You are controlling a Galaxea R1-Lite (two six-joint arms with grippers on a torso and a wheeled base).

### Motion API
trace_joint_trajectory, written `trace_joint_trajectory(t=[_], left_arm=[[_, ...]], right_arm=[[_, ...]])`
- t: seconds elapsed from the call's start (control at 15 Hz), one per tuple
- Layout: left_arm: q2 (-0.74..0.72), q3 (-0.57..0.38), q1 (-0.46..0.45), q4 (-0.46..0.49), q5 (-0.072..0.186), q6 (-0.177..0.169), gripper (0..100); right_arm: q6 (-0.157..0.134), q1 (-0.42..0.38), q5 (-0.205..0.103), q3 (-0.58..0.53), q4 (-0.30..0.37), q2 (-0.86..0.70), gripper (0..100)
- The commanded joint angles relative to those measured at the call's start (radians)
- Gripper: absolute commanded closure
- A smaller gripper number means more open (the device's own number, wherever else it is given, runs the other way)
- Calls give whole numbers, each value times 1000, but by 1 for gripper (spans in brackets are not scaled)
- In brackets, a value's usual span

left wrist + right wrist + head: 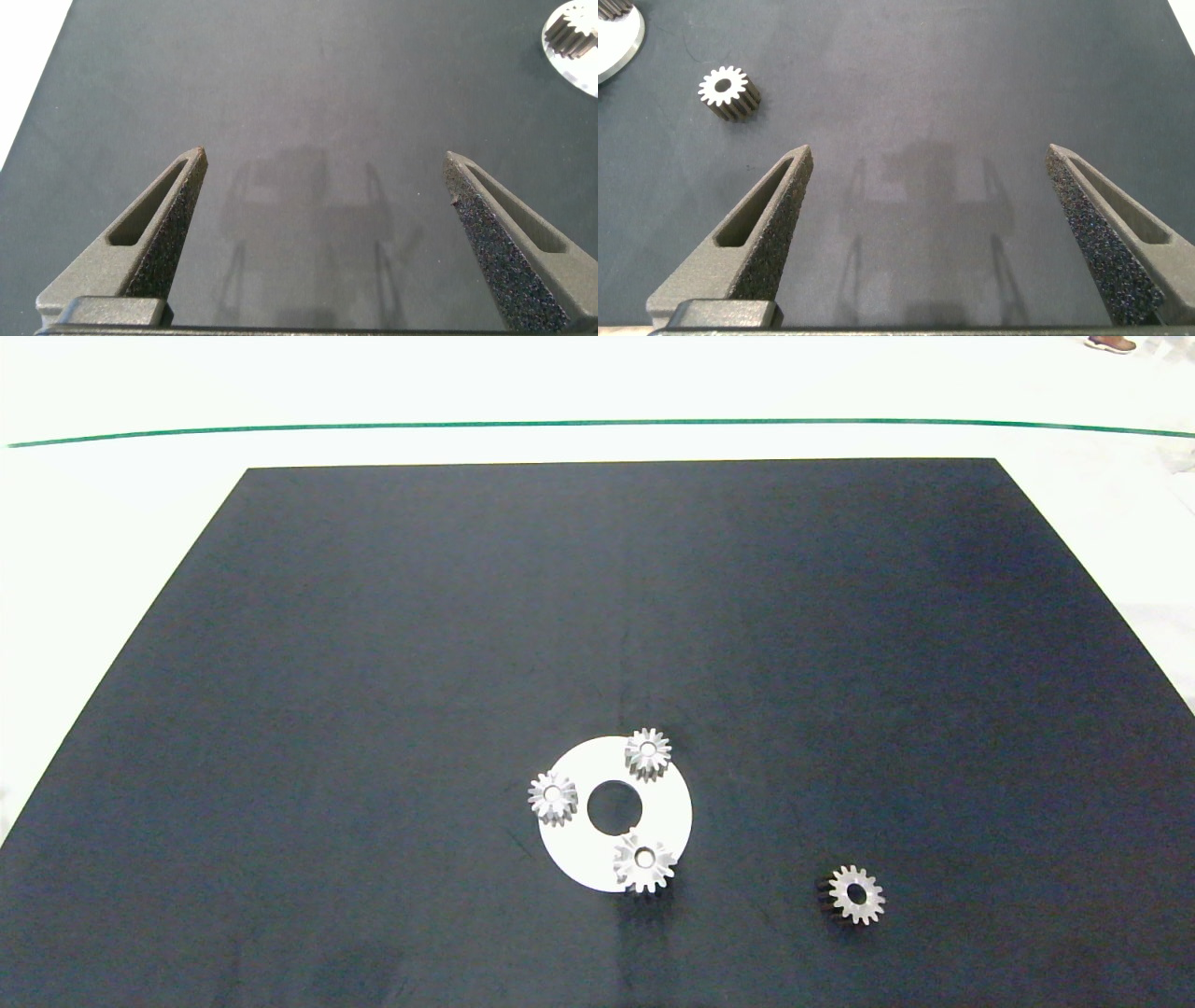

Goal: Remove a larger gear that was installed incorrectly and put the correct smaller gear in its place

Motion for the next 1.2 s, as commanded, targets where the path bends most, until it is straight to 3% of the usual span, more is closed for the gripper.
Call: trace_joint_trajectory(t=[0.07, 0.2, 0.47, 0.53, 0.73, 0.93, 1.0, 1.07, 1.13, 1.2], left_arm=[[1, 0, 1, -1, 0, -1, 0], [1, 0, -1, -1, 2, -1, 0], [1, -1, 1, -1, 7, -1, 0], [1, -4, 1, 1, 25, 1, 0], [12, -32, 2, 13, 36, 4, 0], [176, -429, -12, 433, 31, 13, 0], [270, -560, -12, 540, 30, 57, 0], [360, -675, -12, 622, 31, 140, 0], [454, -759, -1, 659, 33, 196, 0], [530, -827, 13, 663, 33, 205, 0]], right_arm=[[-1, 0, 0, 0, 3, 1, 0], [-20, 0, -1, -1, 3, 1, 0], [-18, 0, -4, -1, 3, 1, 0], [-18, 0, -7, -1, 3, 1, 0], [-20, -3, -15, -27, 19, 14, 0], [-18, 2, -7, -239, 197, 115, 0], [-20, 3, -3, -297, 240, 161, 0], [-21, 3, 3, -357, 262, 216, 0], [-21, 3, 3, -402, 272, 264, 0], [-29, 3, 3, -435, 279, 302, 0]])
